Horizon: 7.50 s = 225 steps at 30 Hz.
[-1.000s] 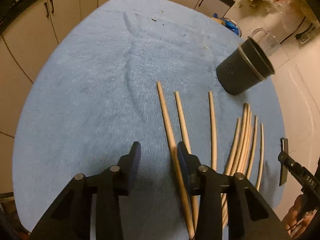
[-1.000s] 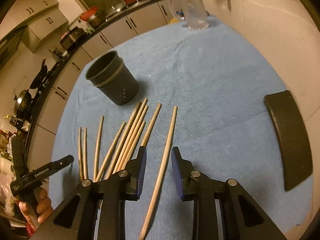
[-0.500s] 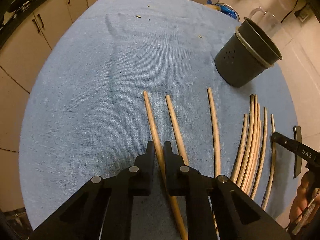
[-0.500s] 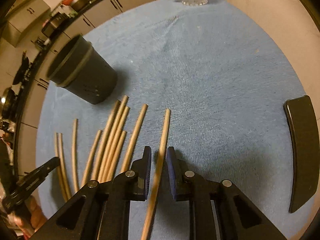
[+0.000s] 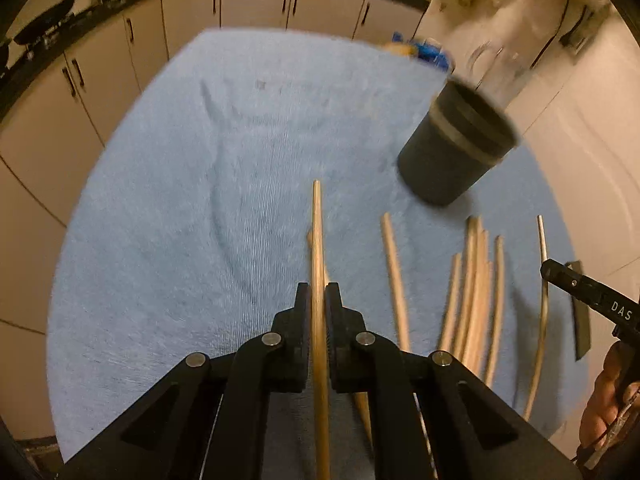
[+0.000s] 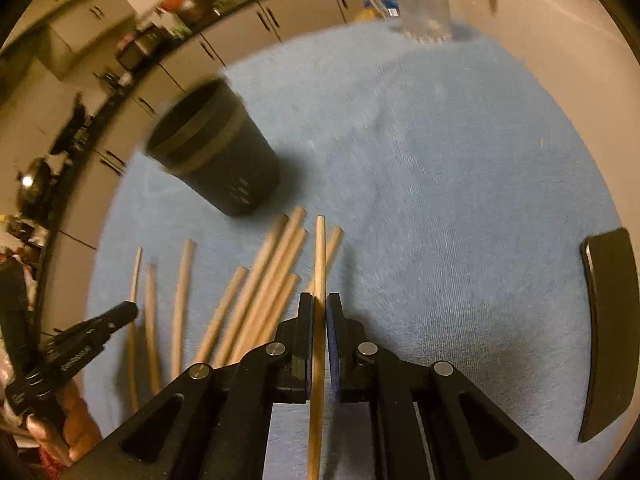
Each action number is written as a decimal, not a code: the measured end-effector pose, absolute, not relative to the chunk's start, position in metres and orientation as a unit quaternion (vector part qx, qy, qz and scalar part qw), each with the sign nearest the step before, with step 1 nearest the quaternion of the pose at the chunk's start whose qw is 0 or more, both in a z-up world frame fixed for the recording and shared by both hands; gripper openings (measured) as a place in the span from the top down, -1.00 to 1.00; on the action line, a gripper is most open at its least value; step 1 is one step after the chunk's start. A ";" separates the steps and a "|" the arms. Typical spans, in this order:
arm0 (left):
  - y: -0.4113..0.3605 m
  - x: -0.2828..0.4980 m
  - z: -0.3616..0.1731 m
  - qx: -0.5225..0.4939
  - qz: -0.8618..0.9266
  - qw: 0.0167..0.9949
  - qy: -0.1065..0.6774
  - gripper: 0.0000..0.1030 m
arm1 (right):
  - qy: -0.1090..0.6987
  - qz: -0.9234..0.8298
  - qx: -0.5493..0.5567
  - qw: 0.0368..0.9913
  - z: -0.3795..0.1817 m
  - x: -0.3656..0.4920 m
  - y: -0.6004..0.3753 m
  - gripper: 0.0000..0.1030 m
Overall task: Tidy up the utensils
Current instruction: 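Close the left tool on one chopstick while the right tool grasps another chopstick, then lift the left tool's chopstick into the black cup and open while the right tool does likewise, then return the left tool to grasp a chopstick while the right tool grasps another, then raise the left tool's chopstick over the black cup while the right tool carries its chopstick there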
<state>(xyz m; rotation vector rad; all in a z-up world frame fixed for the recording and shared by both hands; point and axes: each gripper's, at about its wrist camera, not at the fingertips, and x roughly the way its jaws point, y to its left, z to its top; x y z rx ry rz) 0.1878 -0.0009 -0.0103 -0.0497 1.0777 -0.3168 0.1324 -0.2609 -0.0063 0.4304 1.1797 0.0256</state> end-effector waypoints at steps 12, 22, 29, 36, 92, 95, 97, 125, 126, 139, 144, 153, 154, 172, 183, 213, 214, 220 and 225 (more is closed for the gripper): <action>0.003 0.161 0.067 -0.027 -0.161 0.895 0.415 0.87 | 0.405 0.051 0.209 0.889 0.066 0.112 -0.252 0.87; -0.003 0.160 0.107 -0.025 -0.163 0.908 0.384 0.87 | 0.348 0.052 0.206 0.913 0.104 0.110 -0.254 0.87; -0.019 0.165 0.129 -0.016 -0.166 0.915 0.368 0.88 | 0.326 0.057 0.210 0.920 0.124 0.113 -0.260 0.87; -0.031 0.173 0.167 -0.009 -0.175 0.924 0.340 0.88 | 0.299 0.054 0.219 0.927 0.146 0.125 -0.266 0.87; -0.077 0.280 0.126 -0.048 -0.213 0.887 0.407 0.41 | 0.368 0.024 0.263 0.891 0.080 0.243 -0.284 0.34; -0.072 0.266 0.132 -0.048 -0.216 0.890 0.399 0.41 | 0.363 0.026 0.260 0.895 0.087 0.229 -0.282 0.34; -0.067 0.255 0.135 -0.045 -0.217 0.893 0.393 0.41 | 0.361 0.024 0.254 0.897 0.090 0.218 -0.280 0.33; 0.007 0.138 -0.017 -0.053 -0.170 0.841 0.511 0.37 | 0.484 0.031 0.222 0.846 -0.020 0.064 -0.244 0.32; 0.008 0.138 -0.021 -0.058 -0.169 0.838 0.515 0.37 | 0.490 0.031 0.221 0.843 -0.023 0.064 -0.242 0.32; -0.010 0.168 -0.044 -0.062 -0.153 0.821 0.547 0.40 | 0.505 0.019 0.238 0.829 -0.033 0.067 -0.244 0.32; -0.023 0.177 -0.045 -0.041 -0.139 0.821 0.553 0.65 | 0.513 0.013 0.265 0.816 -0.036 0.078 -0.253 0.34; -0.013 0.182 -0.046 -0.030 -0.116 0.822 0.557 0.83 | 0.551 -0.008 0.279 0.786 -0.049 0.117 -0.256 0.52; -0.012 0.182 -0.046 -0.031 -0.117 0.821 0.558 0.83 | 0.557 -0.017 0.278 0.783 -0.051 0.121 -0.257 0.57; -0.016 0.197 -0.048 -0.002 -0.127 0.825 0.550 0.83 | 0.596 -0.024 0.166 0.785 -0.054 0.171 -0.234 0.86; 0.001 0.174 0.012 -0.044 -0.162 0.870 0.463 0.87 | 0.473 0.047 0.202 0.856 0.020 0.140 -0.229 0.88; -0.020 0.224 -0.036 -0.027 -0.120 0.809 0.575 0.65 | 0.350 0.074 0.192 0.914 0.081 0.093 -0.221 0.87; -0.022 0.228 -0.040 -0.024 -0.111 0.808 0.578 0.65 | 0.349 0.074 0.193 0.914 0.082 0.092 -0.222 0.87; -0.035 0.238 -0.045 -0.008 -0.107 0.809 0.578 0.77 | 0.344 0.078 0.197 0.915 0.085 0.091 -0.224 0.87; -0.030 0.232 -0.041 -0.019 -0.121 0.818 0.562 0.88 | 0.342 0.079 0.200 0.914 0.086 0.091 -0.226 0.87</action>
